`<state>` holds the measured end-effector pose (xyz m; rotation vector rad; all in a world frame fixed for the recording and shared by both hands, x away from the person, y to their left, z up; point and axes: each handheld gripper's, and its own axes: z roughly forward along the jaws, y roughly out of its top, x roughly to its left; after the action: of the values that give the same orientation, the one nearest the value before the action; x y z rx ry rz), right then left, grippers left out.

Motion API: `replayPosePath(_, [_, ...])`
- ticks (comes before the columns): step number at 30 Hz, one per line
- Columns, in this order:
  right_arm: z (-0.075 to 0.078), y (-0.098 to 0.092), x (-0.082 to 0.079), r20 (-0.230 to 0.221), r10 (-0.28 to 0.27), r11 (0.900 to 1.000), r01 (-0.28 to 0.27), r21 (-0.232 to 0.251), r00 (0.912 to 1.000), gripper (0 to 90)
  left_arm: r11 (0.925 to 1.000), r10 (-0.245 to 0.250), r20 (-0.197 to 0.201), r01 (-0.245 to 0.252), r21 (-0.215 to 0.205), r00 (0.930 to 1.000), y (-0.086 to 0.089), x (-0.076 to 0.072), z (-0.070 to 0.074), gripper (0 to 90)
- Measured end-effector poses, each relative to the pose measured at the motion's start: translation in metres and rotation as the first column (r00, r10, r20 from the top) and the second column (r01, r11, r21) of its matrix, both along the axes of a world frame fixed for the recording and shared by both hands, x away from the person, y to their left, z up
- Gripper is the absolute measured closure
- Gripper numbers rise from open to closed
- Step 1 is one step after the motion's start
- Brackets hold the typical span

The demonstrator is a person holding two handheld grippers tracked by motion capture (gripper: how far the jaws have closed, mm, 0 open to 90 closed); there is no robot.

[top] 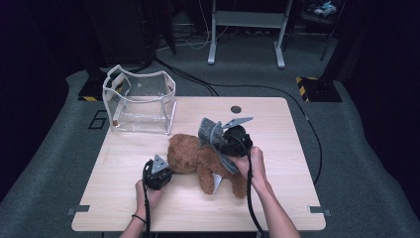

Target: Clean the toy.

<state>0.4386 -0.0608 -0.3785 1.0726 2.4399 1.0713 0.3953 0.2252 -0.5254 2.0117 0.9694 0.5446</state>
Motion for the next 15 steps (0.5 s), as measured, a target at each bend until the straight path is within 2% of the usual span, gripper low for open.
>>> replayPosePath(2, [-0.002, 0.014, -0.002, -0.013, 0.038, 0.999, -0.037, 0.014, 0.9992, 73.0, 0.9999, 0.003, 0.011, -0.003, -0.010, 0.9999, 0.000, 0.000, 0.000, 89.0])
replayPosePath(3, [-0.002, 0.019, -0.002, -0.020, 0.050, 0.999, -0.050, 0.015, 0.9985, 73.0, 0.9999, -0.001, 0.003, 0.001, -0.012, 1.0000, 0.000, 0.000, 0.000, 89.0])
replayPosePath(6, [-0.004, 0.031, -0.002, -0.015, 0.089, 0.996, -0.089, 0.013, 0.9959, 73.0, 0.9999, 0.001, 0.009, -0.001, -0.013, 1.0000, -0.001, 0.001, 0.000, 89.0])
replayPosePath(9, [-0.008, 0.045, -0.003, -0.035, 0.104, 0.994, -0.104, 0.018, 0.9939, 72.9, 0.9999, 0.002, 0.007, -0.002, -0.016, 1.0000, -0.001, 0.001, 0.000, 89.0])
replayPosePath(12, [-0.010, 0.055, -0.003, -0.031, 0.126, 0.992, -0.125, 0.030, 0.9915, 72.9, 0.9999, 0.004, 0.011, -0.004, -0.013, 0.9999, -0.001, 0.001, 0.000, 89.0])
replayPosePath(13, [-0.011, 0.064, -0.005, -0.046, 0.141, 0.989, -0.139, 0.040, 0.9890, 72.9, 0.9998, 0.004, 0.001, -0.004, -0.018, 1.0000, -0.001, 0.001, 0.000, 88.9])
replayPosePath(15, [-0.013, 0.073, -0.006, -0.059, 0.160, 0.986, -0.157, 0.053, 0.9854, 72.8, 0.9996, 0.010, 0.006, -0.010, -0.025, 0.9999, -0.003, 0.001, -0.001, 89.0])
